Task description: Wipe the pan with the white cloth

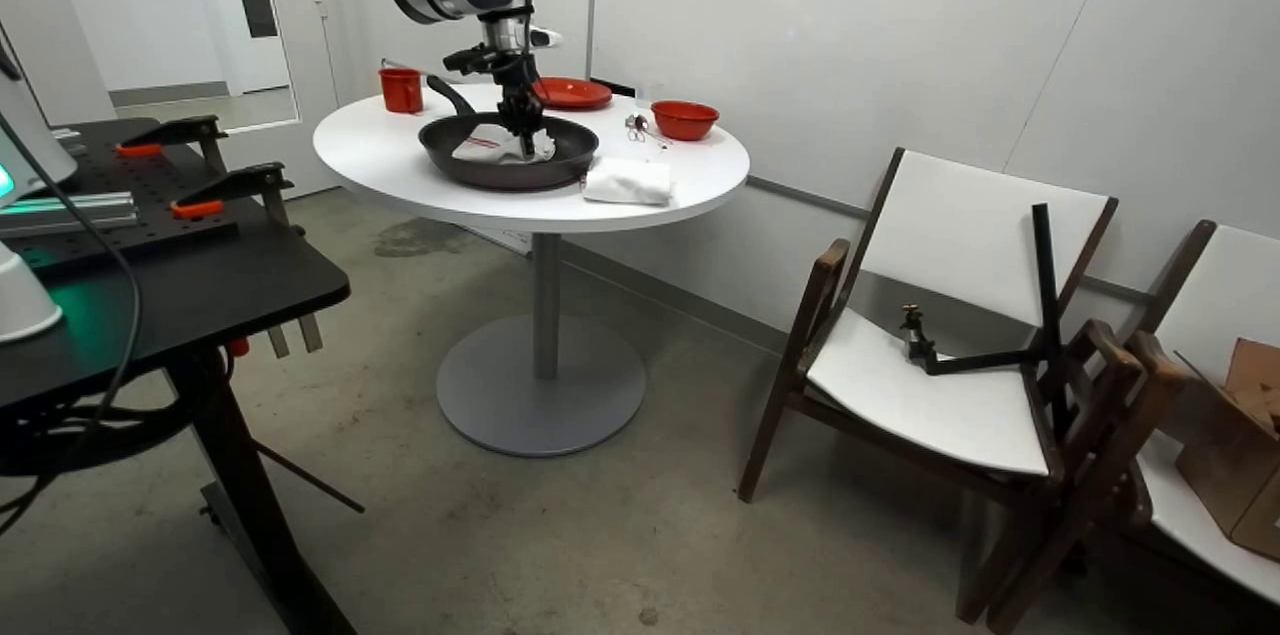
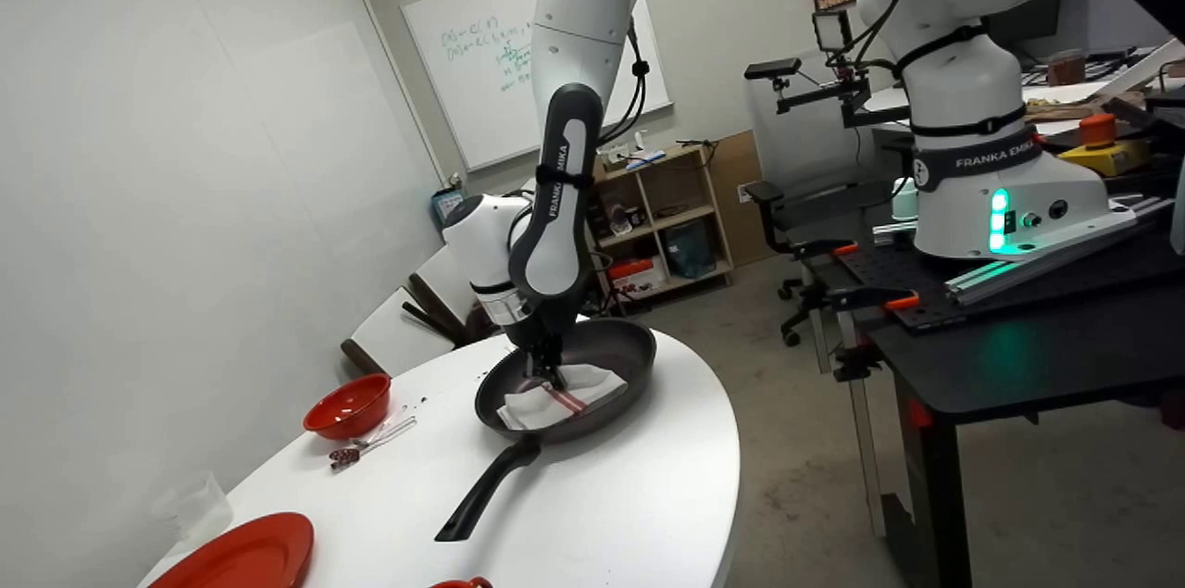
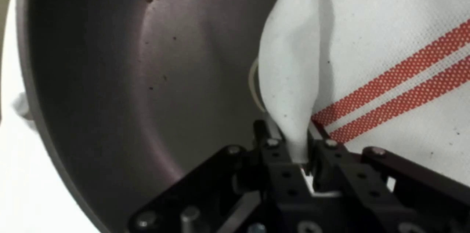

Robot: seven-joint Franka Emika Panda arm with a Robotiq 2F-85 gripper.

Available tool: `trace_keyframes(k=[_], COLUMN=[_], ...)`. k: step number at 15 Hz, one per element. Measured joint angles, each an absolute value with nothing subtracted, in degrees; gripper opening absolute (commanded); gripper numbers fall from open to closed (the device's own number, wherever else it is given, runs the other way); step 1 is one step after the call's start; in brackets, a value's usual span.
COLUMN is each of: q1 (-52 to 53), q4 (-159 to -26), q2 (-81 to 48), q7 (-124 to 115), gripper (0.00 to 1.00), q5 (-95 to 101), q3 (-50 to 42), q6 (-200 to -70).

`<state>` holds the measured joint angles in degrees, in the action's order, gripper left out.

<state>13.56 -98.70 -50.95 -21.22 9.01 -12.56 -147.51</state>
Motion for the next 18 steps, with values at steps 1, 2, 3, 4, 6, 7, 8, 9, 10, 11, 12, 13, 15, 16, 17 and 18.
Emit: trace_keyframes(k=[1,2,3,4,6,7,8,9,10,11,12,13,15,16,17,18], q1=[14.31,14.95,15.51,15.95,16.43,16.4,16.17,15.94,15.65,15.25,14.67,13.93,12.27,11.44,10.83,10.4], q4=[-98.8,-98.92,-99.03,-99.14,-99.28,-99.31,-99.35,-99.4,-99.51,-99.69,-99.9,-100.15,-100.66,-100.93,-101.2,-101.46], q2=[-50.92,-50.89,-50.88,-50.88,-50.88,-50.88,-50.89,-50.91,-50.93,-50.96,-51.0,-51.02,-51.02,-51.01,-50.99,-50.99], q7=[-21.19,-21.13,-21.07,-21.0,-20.99,-20.99,-21.0,-21.14,-21.22,-21.36,-21.45,-21.53,-21.58,-21.59,-21.59,-21.62], gripper=[0.05,0.04,0.05,0.04,0.05,0.05,0.05,0.04,0.05,0.05,0.05,0.04,0.04,0.04,0.05,0.05], q5=[9.23,9.42,9.63,9.78,9.84,9.84,9.84,9.84,9.8,9.79,9.75,9.7,9.63,9.61,9.6,9.6], q3=[-12.38,-12.19,-12.04,-11.93,-11.89,-11.96,-12.02,-12.24,-12.66,-13.21,-13.76,-14.26,-15.1,-15.42,-15.7,-16.02], q6=[-148.02,-148.57,-149.18,-149.72,-150.29,-150.32,-150.32,-150.32,-150.32,-150.35,-150.43,-150.6,-151.16,-151.56,-152.02,-152.52])
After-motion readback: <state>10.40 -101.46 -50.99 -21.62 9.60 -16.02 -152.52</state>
